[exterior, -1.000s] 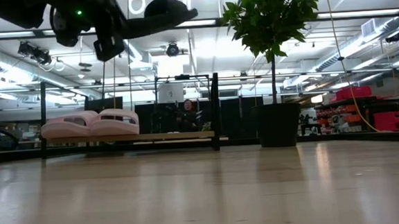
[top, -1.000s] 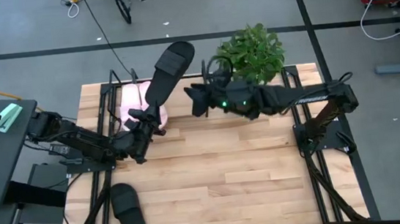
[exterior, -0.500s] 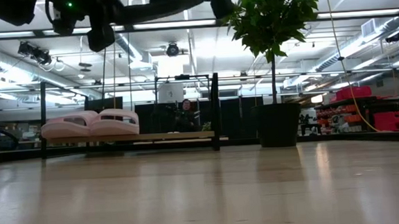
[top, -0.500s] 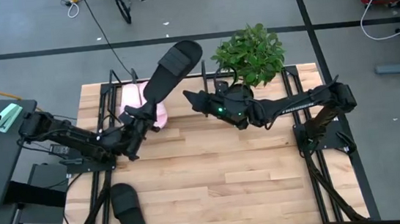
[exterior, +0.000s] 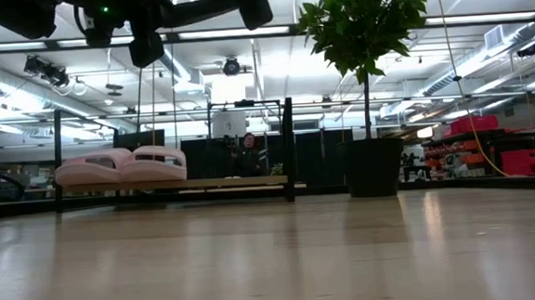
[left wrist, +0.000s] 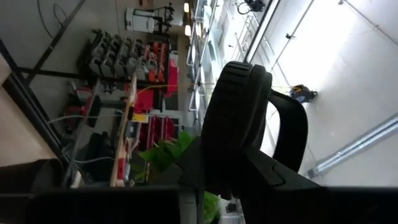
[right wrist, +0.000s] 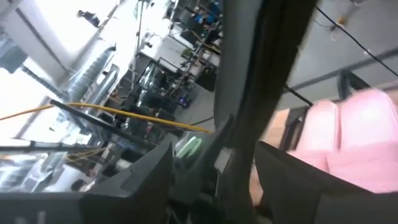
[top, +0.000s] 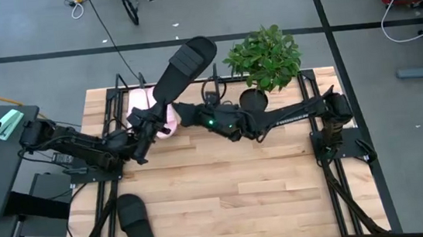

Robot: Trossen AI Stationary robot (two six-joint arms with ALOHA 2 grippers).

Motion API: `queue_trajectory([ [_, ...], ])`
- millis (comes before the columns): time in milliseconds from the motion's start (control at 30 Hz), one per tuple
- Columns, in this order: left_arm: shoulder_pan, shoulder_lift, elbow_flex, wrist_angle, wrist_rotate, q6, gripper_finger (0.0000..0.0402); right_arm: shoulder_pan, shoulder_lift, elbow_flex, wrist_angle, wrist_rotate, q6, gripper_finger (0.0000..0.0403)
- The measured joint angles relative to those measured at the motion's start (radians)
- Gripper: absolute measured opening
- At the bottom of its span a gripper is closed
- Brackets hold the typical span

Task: Pick and place slides into the shelf
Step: Put the top black slide on the shelf

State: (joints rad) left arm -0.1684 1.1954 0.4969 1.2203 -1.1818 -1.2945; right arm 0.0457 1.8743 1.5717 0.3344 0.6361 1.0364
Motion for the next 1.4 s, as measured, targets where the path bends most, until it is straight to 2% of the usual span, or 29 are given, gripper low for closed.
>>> queue_trajectory([
  [100, 0.0, 0.0, 0.0, 0.027, 0.037, 0.005, 0.0065, -0.025, -0.006, 0.012, 0.001, -0.066, -0.049, 0.0229],
  [267, 0.0, 0.0, 0.0, 0.041, 0.061, 0.03, 0.0069, -0.066, -0.008, 0.01, -0.094, -0.197, 0.011, 0.0219],
  [367, -0.003, 0.0, 0.0, 0.08, 0.085, 0.071, 0.0067, -0.077, -0.002, 0.009, -0.12, -0.232, 0.02, 0.0214],
  [733, 0.003, 0.0, 0.0, 0.093, 0.107, 0.109, 0.0068, -0.072, -0.006, 0.009, -0.068, -0.226, -0.045, 0.0204],
  [1000, 0.001, 0.0, 0.0, 0.089, 0.111, 0.114, 0.0065, -0.064, -0.006, 0.009, -0.069, -0.134, -0.065, 0.0211],
  [1200, 0.001, 0.0, 0.0, 0.09, 0.118, 0.129, 0.0066, -0.077, -0.006, 0.009, -0.046, -0.113, -0.063, 0.0205],
  [1300, 0.001, 0.0, 0.0, 0.09, 0.124, 0.13, 0.0065, -0.081, -0.007, 0.009, -0.046, -0.112, -0.061, 0.0198],
  [1400, 0.002, 0.0, 0.0, 0.089, 0.13, 0.132, 0.007, -0.082, -0.007, 0.009, -0.045, -0.117, -0.06, 0.0175],
])
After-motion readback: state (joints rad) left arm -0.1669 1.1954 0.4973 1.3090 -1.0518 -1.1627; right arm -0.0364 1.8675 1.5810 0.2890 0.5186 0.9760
